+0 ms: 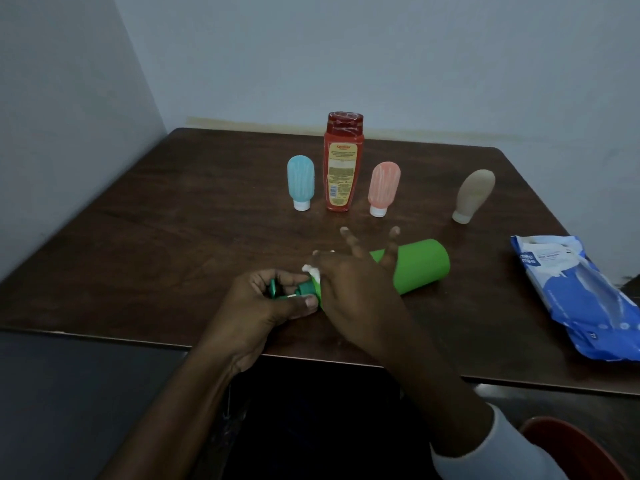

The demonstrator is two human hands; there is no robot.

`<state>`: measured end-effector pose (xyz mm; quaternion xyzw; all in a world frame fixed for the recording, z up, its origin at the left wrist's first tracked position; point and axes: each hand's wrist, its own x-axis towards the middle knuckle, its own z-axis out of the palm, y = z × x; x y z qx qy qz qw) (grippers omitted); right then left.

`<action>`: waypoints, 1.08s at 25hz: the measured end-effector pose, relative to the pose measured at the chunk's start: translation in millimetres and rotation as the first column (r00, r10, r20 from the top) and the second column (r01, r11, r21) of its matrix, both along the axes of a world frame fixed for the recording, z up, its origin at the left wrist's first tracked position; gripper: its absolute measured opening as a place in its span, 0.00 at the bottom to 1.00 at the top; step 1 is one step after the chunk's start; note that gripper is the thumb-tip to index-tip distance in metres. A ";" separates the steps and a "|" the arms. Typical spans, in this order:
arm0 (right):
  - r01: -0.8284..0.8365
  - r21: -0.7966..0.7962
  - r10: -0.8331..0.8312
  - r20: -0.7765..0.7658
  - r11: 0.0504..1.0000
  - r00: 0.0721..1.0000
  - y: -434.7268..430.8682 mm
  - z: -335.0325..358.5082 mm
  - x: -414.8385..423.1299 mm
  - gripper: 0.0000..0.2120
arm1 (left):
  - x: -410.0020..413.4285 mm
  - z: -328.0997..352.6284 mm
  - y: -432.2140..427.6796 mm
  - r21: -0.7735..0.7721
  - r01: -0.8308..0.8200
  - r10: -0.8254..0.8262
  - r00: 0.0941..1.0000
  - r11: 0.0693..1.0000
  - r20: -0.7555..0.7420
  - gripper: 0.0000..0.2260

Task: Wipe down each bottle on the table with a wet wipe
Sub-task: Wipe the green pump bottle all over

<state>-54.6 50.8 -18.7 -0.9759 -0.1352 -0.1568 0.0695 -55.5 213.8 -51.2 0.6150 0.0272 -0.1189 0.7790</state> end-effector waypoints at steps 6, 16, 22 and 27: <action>-0.073 -0.140 0.090 0.113 0.987 0.990 -9.4 -27.5 -51.8 0.25 | 1.2 -3.9 -2.1 -0.008 -0.005 0.005 1.000 1.000 0.020 0.16; -0.103 -0.081 0.110 0.082 0.991 0.991 -22.2 -23.0 -26.3 0.26 | 1.0 -6.5 0.7 0.030 -0.017 0.016 1.000 0.999 0.020 0.16; -0.207 -0.068 0.213 0.092 0.976 0.973 -32.1 -15.7 -7.8 0.26 | 5.8 -8.9 0.9 -0.046 -0.004 0.004 1.000 0.999 0.005 0.15; -0.284 -0.129 0.296 0.083 0.950 0.952 -14.6 -26.8 -29.1 0.25 | 4.4 -10.8 2.7 -0.027 0.012 -0.011 0.999 1.000 0.040 0.21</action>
